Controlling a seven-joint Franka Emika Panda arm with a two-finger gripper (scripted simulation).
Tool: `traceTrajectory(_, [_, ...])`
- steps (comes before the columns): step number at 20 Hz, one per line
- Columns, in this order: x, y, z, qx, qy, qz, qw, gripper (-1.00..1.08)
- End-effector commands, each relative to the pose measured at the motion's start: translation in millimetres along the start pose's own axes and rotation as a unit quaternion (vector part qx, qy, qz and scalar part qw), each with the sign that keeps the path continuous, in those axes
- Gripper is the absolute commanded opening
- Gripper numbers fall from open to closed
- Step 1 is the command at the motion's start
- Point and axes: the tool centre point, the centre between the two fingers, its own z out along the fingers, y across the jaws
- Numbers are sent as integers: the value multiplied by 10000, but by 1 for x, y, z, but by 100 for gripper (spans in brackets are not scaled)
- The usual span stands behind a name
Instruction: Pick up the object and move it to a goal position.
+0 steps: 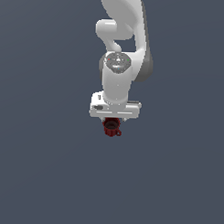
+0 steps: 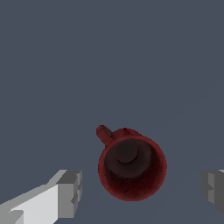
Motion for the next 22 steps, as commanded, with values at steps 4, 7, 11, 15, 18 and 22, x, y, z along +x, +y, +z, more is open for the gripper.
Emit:
traceTrajectory(4, [1,6,-2,-30,18,34,10000,68])
traceTrajectory(7, [3,17,-5,-78,47,84,9999,68])
traceTrajectory(11, [3,17,-5,-76,47,100,9999,68])
traceTrajectory(15, [3,15,-3,-77,51,210,9997,68])
traceTrajectory(18, [3,13,0,-76,57,352,9993,68])
traceTrajectory(22, [3,10,5,-74,67,621,9980,68])
